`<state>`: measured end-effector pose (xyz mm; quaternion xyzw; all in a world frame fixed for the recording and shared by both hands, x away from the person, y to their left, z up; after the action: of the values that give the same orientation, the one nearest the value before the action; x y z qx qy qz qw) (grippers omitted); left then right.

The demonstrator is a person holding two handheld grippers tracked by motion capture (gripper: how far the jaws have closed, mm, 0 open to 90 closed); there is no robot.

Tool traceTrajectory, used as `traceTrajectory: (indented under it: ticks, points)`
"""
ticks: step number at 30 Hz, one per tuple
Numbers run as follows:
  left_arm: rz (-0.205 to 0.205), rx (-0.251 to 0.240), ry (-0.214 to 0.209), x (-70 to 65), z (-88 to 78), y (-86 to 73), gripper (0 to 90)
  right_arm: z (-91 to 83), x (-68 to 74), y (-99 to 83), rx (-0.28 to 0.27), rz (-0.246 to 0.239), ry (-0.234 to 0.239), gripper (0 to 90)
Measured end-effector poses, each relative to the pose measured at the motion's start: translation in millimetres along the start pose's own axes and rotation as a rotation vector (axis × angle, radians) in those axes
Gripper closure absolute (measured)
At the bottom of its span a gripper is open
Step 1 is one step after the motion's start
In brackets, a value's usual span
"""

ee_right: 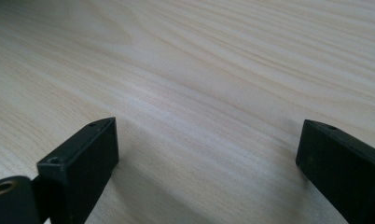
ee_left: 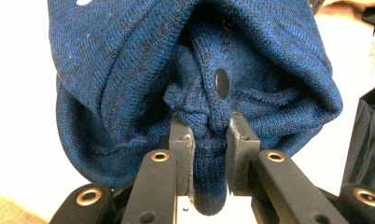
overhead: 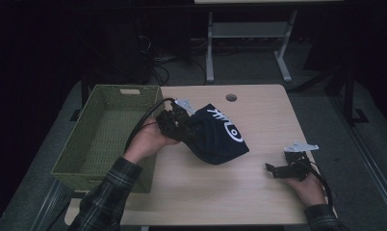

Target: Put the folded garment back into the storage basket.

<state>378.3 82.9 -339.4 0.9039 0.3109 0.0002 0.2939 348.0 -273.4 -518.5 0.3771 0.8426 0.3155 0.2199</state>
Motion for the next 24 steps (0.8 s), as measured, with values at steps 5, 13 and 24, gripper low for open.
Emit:
traceTrajectory:
  ticks: [5, 13, 24]
  points:
    - [-0.033, -0.027, 0.037, 11.1, -21.1, -2.6, 75.1, -0.1, 0.1, 0.0, 0.001, 0.003, -0.001, 5.4]
    - [-0.099, -0.058, 0.094, 34.2, -50.2, -18.6, 75.1, -0.1, -0.1, -0.1, 0.002, 0.008, -0.003, 5.3]
    - [-0.19, -0.098, 0.175, 65.4, -86.4, -45.0, 75.1, 0.3, -0.6, 0.1, 0.002, 0.01, -0.007, 5.3]
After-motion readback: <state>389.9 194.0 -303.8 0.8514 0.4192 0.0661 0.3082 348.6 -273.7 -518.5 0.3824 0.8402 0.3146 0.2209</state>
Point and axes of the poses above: each handheld gripper's, and its own axes: z roughly forward along the jaws, y roughly out of its top, x roughly to its left, the point moved 5 cm from there along z, roughly forward along the jaws, and after that the axes turned 13 degrees about -z, right-handed, at the moved point
